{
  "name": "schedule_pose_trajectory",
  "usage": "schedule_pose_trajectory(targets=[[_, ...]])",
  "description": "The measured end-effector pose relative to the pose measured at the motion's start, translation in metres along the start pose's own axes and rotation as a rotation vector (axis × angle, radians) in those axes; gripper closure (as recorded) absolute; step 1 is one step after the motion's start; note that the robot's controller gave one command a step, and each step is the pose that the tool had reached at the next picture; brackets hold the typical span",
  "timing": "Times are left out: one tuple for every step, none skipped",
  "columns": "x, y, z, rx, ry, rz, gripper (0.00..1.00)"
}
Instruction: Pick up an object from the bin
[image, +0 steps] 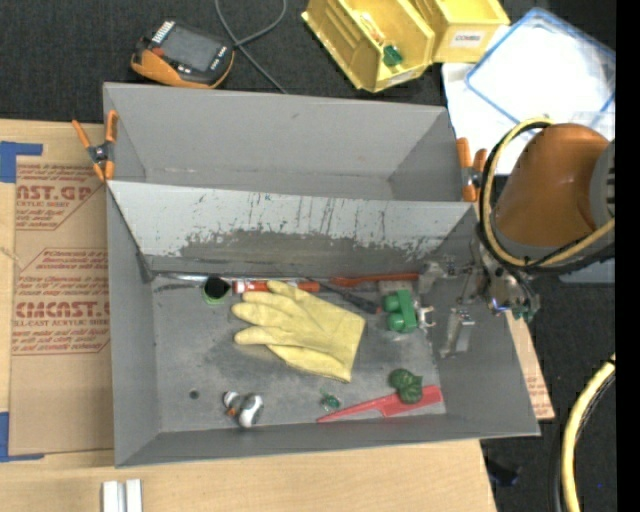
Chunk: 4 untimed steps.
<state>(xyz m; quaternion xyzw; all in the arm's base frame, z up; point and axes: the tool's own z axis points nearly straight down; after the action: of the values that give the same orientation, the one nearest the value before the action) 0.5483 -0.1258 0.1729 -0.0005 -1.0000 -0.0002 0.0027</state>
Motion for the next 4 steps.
schedule_pose_trajectory(targets=[[-0.002, 0.001, -0.005, 0.001, -0.007, -0.002, 0.00], [0.040, 0.055, 0.086, 0.002, -0.007, -0.183, 0.00], [0.028, 0.025, 0.087, 0.002, -0.014, 0.056, 0.00], [0.031, 0.152, 0.103, -0.003, -0.003, -0.299, 1.00]])
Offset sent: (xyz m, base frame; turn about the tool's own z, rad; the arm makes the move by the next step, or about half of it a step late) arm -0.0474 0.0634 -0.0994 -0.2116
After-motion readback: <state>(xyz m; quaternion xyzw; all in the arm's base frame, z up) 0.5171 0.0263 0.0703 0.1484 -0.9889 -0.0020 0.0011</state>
